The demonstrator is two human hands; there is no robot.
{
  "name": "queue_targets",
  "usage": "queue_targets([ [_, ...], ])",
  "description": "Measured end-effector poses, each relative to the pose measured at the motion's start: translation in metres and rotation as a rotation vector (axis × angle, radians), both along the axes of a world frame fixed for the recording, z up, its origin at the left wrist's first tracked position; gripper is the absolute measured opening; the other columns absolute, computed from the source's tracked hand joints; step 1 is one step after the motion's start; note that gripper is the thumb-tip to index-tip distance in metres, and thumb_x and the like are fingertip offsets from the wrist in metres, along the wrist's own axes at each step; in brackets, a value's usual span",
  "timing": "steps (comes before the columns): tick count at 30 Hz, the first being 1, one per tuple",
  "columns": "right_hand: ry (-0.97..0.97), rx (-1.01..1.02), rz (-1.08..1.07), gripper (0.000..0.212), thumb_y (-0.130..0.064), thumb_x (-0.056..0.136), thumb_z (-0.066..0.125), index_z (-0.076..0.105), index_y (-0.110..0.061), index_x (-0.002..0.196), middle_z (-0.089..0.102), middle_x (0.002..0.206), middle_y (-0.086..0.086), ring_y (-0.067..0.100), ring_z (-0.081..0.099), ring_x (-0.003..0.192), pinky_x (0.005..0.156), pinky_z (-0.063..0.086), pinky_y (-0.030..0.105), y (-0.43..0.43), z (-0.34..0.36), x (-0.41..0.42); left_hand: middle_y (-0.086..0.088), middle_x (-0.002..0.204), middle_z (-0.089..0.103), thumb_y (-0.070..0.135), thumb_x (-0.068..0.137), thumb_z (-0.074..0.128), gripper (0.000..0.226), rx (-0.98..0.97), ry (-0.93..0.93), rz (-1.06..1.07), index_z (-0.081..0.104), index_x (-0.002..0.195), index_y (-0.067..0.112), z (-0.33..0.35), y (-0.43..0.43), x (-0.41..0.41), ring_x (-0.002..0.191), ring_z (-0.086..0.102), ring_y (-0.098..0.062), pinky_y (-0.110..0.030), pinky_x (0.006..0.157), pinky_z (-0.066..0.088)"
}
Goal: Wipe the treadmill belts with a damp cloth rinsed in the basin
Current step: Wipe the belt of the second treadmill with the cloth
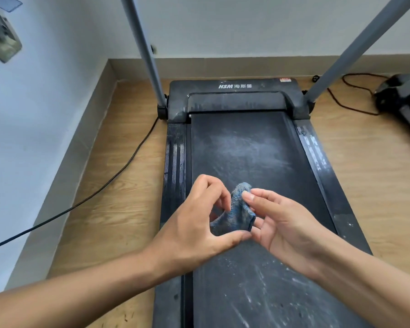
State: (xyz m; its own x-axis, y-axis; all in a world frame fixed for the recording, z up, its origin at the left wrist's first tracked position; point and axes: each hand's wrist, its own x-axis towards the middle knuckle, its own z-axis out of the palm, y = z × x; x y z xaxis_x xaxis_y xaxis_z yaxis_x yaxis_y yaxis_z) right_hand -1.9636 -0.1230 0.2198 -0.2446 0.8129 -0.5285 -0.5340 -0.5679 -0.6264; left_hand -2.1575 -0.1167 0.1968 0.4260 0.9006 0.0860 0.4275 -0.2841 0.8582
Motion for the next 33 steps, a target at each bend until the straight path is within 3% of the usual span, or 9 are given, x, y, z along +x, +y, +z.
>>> queue_targets([
  [5, -0.021, 0.06, 0.056, 0.041, -0.02, 0.093, 0.077, 0.058, -0.004, 0.127, 0.07, 0.109, 0.021, 0.031, 0.072, 0.105, 0.087, 0.062, 0.041, 0.003, -0.01, 0.017, 0.014, 0.124, 0.053, 0.032, 0.086, 0.077, 0.011, -0.033, -0.001, 0.008, 0.069, 0.094, 0.029, -0.008, 0.006, 0.01, 0.119, 0.061, -0.013, -0.035, 0.09, 0.057],
  [7, -0.12, 0.151, 0.138, 0.047, -0.025, 0.082, 0.09, 0.062, -0.007, 0.115, 0.069, 0.112, 0.016, 0.027, 0.067, 0.109, 0.095, 0.059, 0.041, 0.003, -0.012, 0.024, 0.016, 0.127, 0.056, 0.033, 0.088, 0.075, 0.006, -0.069, -0.038, 0.007, 0.072, 0.093, 0.032, -0.009, 0.013, 0.014, 0.121, 0.062, -0.011, -0.032, 0.089, 0.059],
  [11, -0.572, 0.34, 0.229, 0.047, -0.022, 0.073, 0.096, 0.059, -0.009, 0.1, 0.074, 0.111, 0.009, 0.022, 0.07, 0.103, 0.093, 0.056, 0.037, 0.004, -0.015, 0.035, 0.02, 0.124, 0.063, 0.029, 0.092, 0.081, 0.002, -0.23, -0.105, -0.018, 0.082, 0.094, 0.029, -0.008, 0.029, 0.022, 0.111, 0.067, -0.001, -0.021, 0.087, 0.055],
  [14, -0.635, 0.379, 0.257, 0.036, -0.019, 0.077, 0.092, 0.066, -0.009, 0.099, 0.075, 0.111, 0.015, 0.023, 0.075, 0.1, 0.09, 0.059, 0.038, 0.006, -0.014, 0.045, 0.022, 0.12, 0.067, 0.031, 0.091, 0.08, 0.009, -0.286, -0.07, -0.064, 0.085, 0.097, 0.029, -0.009, 0.039, 0.024, 0.113, 0.068, -0.002, -0.032, 0.101, 0.054],
  [18, -0.71, 0.412, 0.299, 0.011, -0.004, 0.091, 0.078, 0.07, -0.006, 0.098, 0.076, 0.099, 0.013, 0.021, 0.075, 0.086, 0.077, 0.061, 0.033, 0.009, -0.014, 0.057, 0.016, 0.115, 0.07, 0.023, 0.089, 0.08, 0.013, -0.422, -0.14, -0.057, 0.086, 0.099, 0.017, -0.005, 0.044, 0.024, 0.105, 0.073, -0.018, -0.032, 0.082, 0.063],
  [21, -0.876, 0.458, 0.29, 0.009, -0.002, 0.095, 0.07, 0.071, -0.011, 0.094, 0.076, 0.089, 0.006, 0.015, 0.071, 0.074, 0.069, 0.055, 0.027, 0.013, -0.016, 0.067, 0.012, 0.115, 0.072, 0.021, 0.089, 0.081, 0.011, -0.426, -0.143, -0.02, 0.084, 0.092, 0.011, 0.0, 0.048, 0.023, 0.1, 0.075, -0.023, -0.032, 0.082, 0.064],
  [25, -0.919, 0.471, 0.271, 0.016, -0.004, 0.1, 0.063, 0.073, -0.015, 0.095, 0.076, 0.085, 0.004, 0.015, 0.07, 0.071, 0.067, 0.058, 0.031, 0.013, -0.019, 0.073, 0.011, 0.108, 0.077, 0.014, 0.094, 0.067, 0.013, -0.363, -0.06, -0.063, 0.071, 0.082, 0.015, 0.01, 0.051, 0.028, 0.096, 0.074, -0.014, -0.033, 0.093, 0.056],
  [28, -0.938, 0.477, 0.345, 0.026, -0.013, 0.108, 0.056, 0.078, -0.024, 0.104, 0.074, 0.083, -0.002, 0.008, 0.066, 0.073, 0.067, 0.058, 0.028, 0.012, -0.022, 0.071, 0.012, 0.076, 0.069, 0.027, 0.093, 0.054, 0.015, -0.376, -0.066, -0.02, 0.061, 0.084, 0.017, 0.011, 0.051, 0.033, 0.066, 0.056, -0.017, -0.034, 0.068, 0.046],
  [33, -0.79, 0.374, 0.272, 0.027, -0.014, 0.11, 0.052, 0.078, -0.018, 0.11, 0.075, 0.089, -0.003, 0.005, 0.064, 0.08, 0.07, 0.053, 0.021, 0.013, -0.018, 0.076, 0.0, 0.068, 0.057, 0.022, 0.101, 0.057, 0.006, -0.404, -0.142, 0.044, 0.06, 0.097, 0.022, 0.002, 0.054, 0.031, 0.065, 0.04, -0.021, -0.035, 0.062, 0.032],
])
